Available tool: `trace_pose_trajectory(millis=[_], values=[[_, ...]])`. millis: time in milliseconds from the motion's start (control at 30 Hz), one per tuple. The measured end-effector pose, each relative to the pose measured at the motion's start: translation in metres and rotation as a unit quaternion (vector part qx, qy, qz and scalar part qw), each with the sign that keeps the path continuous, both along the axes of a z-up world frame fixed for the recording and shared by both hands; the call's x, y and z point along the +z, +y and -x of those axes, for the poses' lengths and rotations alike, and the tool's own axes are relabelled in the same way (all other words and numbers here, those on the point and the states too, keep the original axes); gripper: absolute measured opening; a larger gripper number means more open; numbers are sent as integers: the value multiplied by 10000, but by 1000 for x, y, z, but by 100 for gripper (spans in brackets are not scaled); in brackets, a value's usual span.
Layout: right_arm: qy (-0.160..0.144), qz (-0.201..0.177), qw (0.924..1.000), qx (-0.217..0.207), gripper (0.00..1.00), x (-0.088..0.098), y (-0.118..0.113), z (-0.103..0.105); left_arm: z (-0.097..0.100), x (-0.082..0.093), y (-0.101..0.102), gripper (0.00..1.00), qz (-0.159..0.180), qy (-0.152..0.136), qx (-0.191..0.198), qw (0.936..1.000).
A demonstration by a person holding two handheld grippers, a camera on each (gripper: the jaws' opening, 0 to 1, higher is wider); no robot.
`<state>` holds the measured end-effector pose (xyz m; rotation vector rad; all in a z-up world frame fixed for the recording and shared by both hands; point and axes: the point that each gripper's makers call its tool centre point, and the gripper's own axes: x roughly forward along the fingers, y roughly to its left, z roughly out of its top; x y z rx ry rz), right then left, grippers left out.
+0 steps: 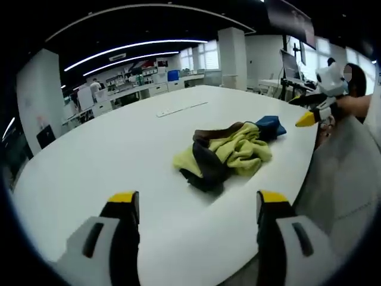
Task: Fold the garment on the visible template until the final outline fits inside the template.
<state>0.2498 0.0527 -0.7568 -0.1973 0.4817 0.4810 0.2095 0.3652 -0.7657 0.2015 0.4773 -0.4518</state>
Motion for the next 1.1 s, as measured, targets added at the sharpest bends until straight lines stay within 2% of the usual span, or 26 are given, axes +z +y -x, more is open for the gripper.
trace_pose_trajectory(millis=[367, 533, 1100], values=[[-151, -178, 9994, -263, 100, 4, -10, -7, 2, -6, 0, 78, -12, 137, 13, 9999], [-120, -185, 9995, -241, 100, 2, -10, -7, 2, -12, 2, 78, -70, 215, -21, 9997], [-154, -255, 9992, -283, 100, 5, -11, -7, 6, -14, -6, 78, -178, 282, -140, 9993]])
